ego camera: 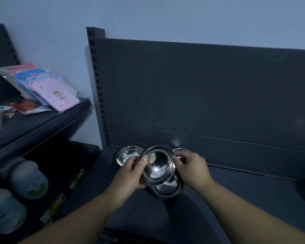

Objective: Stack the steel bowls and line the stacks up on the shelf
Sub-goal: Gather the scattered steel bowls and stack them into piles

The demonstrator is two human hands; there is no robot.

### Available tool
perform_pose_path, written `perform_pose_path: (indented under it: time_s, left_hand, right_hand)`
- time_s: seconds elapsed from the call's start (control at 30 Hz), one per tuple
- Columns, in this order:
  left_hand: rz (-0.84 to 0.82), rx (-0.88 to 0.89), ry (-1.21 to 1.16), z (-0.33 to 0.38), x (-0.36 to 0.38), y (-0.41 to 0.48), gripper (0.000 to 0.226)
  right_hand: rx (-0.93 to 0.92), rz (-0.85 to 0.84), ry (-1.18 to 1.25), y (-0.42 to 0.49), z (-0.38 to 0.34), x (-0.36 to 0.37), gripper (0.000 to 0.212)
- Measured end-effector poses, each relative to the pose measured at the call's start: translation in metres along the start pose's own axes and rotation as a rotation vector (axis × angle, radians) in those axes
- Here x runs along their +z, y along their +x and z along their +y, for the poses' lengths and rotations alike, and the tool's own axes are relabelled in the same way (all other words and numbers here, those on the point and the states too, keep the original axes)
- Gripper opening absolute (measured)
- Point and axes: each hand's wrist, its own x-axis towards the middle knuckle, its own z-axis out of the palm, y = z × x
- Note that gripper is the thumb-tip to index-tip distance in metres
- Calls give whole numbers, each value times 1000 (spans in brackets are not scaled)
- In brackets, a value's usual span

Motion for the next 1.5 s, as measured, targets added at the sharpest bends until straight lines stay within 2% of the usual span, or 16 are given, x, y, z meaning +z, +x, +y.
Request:
perform_pose_path:
  time_s: [0.13,0.27,0.37,0.47,0.57,0.67,0.8,0.9,1.03,1.17,1.3,1.37,1.43,1.5]
  left_hand:
    - [135,12,190,-11,7,10,22]
    - [200,-57,266,-17,13,18,12]
    - [219,-115,268,-19,17,24,3]
    - [245,-136,299,-19,22,29,7]
    - [251,-153,348,-18,26,32,9]
    - [240,-160,399,-20,29,35,9]
    - [245,-152,451,-23,30,37,11]
    - [266,-151,461,-26,31,39,11]
    - [297,-126,453,-29,34,42,19]
    - [316,-101,463,-32,34,44,25]
    - [337,-21,608,-32,28,45,29]
    - [418,23,601,-31,19,46,21]
    - [537,19,539,-33,7,49,17]
    - [641,-41,484,-41,-9,55,29]
  right_hand:
    - [98,-48,-72,9,16,0,16]
    - [236,-153,49,14,39,8,13]
    - [320,-130,127,22,55,6,16]
    - [420,-6,153,33,75,-1,18]
    - [531,53,106,41,91,-7,33]
    - [644,-24,158,46,101,-8,40]
    - [732,-147,398,46,105,-4,27]
    - [772,-172,559,48,106,-1,21]
    - [756,-100,617,50,105,-1,15]
    - [654,-1,597,49,103,-5,9]
    - [498,145,491,48,86,-16,23]
    - [421,194,488,46,70,-23,20]
    - [371,162,468,43,55,-27,15]
    - [375,76,482,39,40,-26,16]
